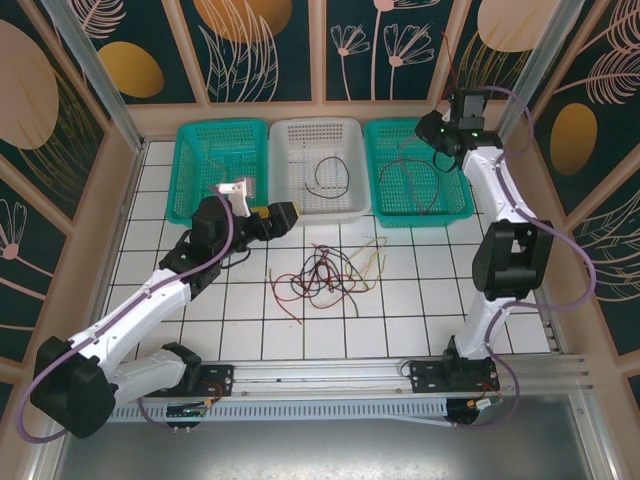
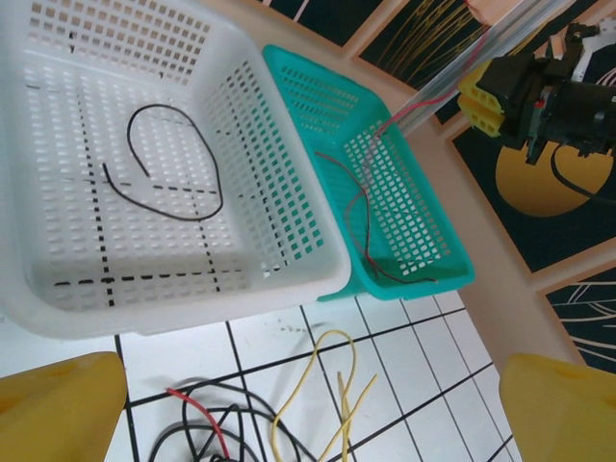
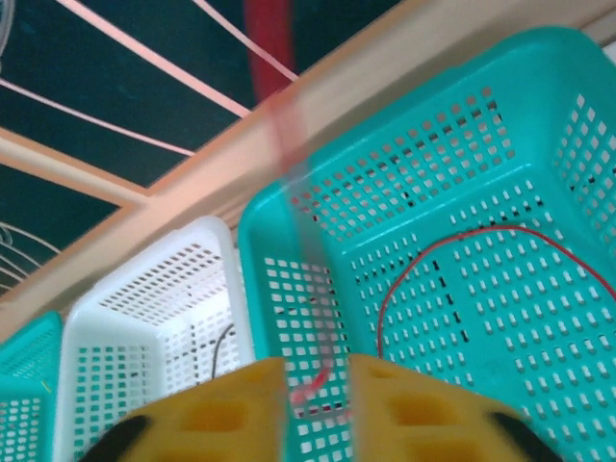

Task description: Untangle the cables

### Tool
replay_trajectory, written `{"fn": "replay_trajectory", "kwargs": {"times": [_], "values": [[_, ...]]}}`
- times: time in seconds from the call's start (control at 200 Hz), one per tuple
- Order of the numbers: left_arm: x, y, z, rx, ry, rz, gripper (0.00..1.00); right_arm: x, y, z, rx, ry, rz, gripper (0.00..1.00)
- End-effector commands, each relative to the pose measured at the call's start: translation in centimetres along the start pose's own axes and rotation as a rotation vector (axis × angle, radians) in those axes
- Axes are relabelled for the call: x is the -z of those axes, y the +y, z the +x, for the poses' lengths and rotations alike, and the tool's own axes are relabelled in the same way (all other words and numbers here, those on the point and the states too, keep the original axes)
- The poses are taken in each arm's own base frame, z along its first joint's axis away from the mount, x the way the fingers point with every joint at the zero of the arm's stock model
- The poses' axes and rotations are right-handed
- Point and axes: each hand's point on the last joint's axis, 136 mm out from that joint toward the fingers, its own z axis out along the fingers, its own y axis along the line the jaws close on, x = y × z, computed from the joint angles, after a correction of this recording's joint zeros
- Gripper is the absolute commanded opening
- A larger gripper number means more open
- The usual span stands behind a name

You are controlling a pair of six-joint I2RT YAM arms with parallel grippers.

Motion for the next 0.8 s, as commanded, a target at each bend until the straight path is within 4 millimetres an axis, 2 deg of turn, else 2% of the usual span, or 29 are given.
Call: {"fn": "replay_trajectory", "kwargs": {"times": [0.0, 0.11, 0.25, 0.405, 0.491, 0.601, 0.671, 0.746, 0.796], "values": [[0.5, 0.1, -0.3, -0.011, -0.022, -0.004, 0.99, -0.6, 0.1, -0.8, -0.011, -0.008, -0.006, 0.39], [0.5, 0.0, -0.4, -0.023, -0.016, -0.012, 0.99, 0.2, 0.3, -1.7, -0.009, -0.04, 0.004, 0.48], [0.6, 0.1, -0.6, -0.031, -0.01, -0.03, 0.99, 2.3, 1.0, -2.6, -0.004, -0.077, 0.006, 0.5], [0.6, 0.0, -0.3, -0.022, 0.007, -0.027, 0.99, 6.2, 1.5, -2.7, 0.004, -0.127, 0.008, 0.51], [0.7, 0.1, -0.2, -0.018, 0.014, -0.033, 0.98, 9.4, 2.0, -2.4, 0.014, -0.167, -0.003, 0.51], [1.1, 0.0, -0.1, 0.001, 0.015, -0.03, 0.97, 13.3, 2.4, -0.1, 0.037, -0.188, -0.025, 0.52], [1.3, -0.2, 0.1, 0.021, 0.018, -0.018, 0.96, 15.4, 2.4, 2.5, 0.058, -0.181, -0.029, 0.52], [1.4, -0.2, 0.4, 0.045, 0.026, -0.006, 0.94, 16.9, 2.0, 6.7, 0.072, -0.137, -0.029, 0.53], [1.4, -0.2, 0.7, 0.062, 0.031, -0.001, 0.93, 17.3, 1.6, 10.3, 0.082, -0.087, -0.029, 0.54]]}}
